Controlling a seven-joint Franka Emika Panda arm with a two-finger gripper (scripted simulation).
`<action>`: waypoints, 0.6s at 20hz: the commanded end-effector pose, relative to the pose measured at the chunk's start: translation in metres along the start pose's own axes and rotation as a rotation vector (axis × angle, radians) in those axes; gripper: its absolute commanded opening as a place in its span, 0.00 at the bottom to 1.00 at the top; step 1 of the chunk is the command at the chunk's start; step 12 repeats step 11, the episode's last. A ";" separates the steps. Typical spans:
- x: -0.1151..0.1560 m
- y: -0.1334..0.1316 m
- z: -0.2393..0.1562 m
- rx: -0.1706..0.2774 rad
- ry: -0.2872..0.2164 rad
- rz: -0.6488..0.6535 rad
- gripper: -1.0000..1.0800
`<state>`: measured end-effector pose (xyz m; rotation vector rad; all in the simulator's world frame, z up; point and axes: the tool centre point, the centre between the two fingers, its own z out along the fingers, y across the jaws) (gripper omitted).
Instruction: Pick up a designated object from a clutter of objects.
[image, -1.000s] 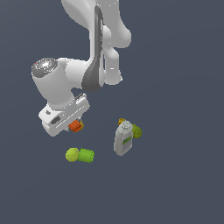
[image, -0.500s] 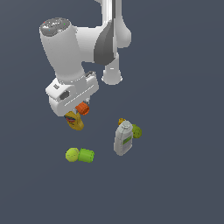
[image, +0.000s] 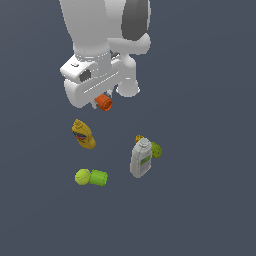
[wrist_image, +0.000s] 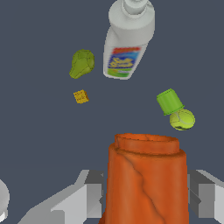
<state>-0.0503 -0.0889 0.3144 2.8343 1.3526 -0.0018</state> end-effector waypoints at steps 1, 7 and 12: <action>0.002 -0.010 -0.015 0.000 0.000 0.000 0.00; 0.006 -0.024 -0.036 0.000 0.001 0.001 0.00; 0.007 -0.026 -0.040 0.000 0.001 0.001 0.00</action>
